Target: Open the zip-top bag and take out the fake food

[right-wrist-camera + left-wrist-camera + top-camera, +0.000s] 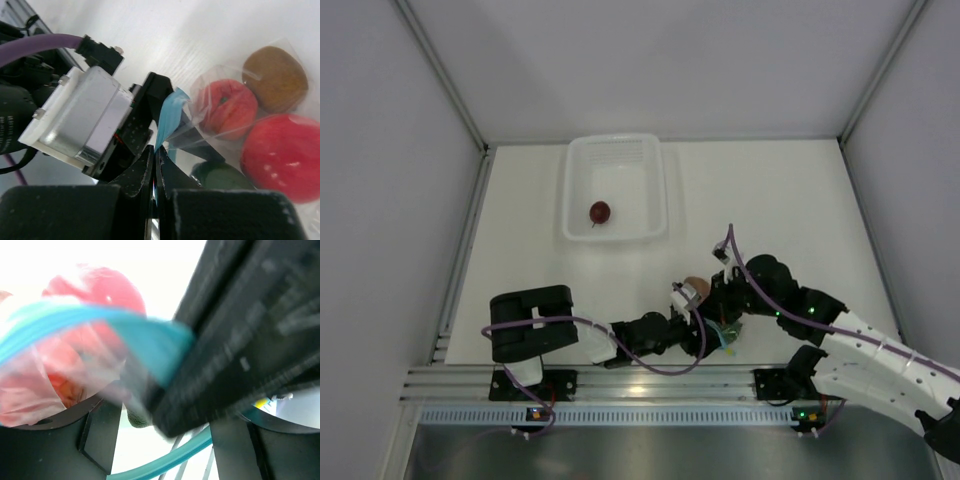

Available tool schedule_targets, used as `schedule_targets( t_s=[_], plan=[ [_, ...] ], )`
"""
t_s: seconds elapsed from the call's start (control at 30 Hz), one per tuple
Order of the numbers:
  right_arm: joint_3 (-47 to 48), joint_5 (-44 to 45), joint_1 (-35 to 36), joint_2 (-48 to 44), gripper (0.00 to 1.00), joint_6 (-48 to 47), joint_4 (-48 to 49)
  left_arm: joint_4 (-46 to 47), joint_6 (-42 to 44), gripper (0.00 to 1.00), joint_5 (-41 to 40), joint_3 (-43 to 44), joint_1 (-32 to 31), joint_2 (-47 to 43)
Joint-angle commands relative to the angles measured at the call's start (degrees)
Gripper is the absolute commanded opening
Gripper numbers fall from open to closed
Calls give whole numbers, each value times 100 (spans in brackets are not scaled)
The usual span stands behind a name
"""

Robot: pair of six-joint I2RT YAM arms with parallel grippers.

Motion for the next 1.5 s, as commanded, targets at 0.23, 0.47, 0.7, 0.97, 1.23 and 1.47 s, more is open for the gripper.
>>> schedule_targets(
  t_s=[0.23, 0.47, 0.7, 0.97, 1.23, 1.47],
  plan=[
    [346, 1080, 123, 281, 0, -582, -275, -1004, -146, 0, -310, 317, 15, -554],
    [302, 1651, 193, 448, 0, -433, -354, -2253, -418, 0, -872, 510, 15, -1011],
    [337, 1977, 211, 413, 0, -354, -362, -3088, -699, 0, -917, 713, 15, -1187],
    [328, 2565, 229, 544, 0, -179, -354, -3493, -893, 0, -847, 704, 15, -1599],
    [302, 2917, 246, 694, 0, -64, -318, -3633, -955, 0, -777, 581, 15, -1942],
    [284, 3216, 237, 509, 0, 156, -301, -4625, -911, 0, -1478, 572, 24, -2600]
  ],
)
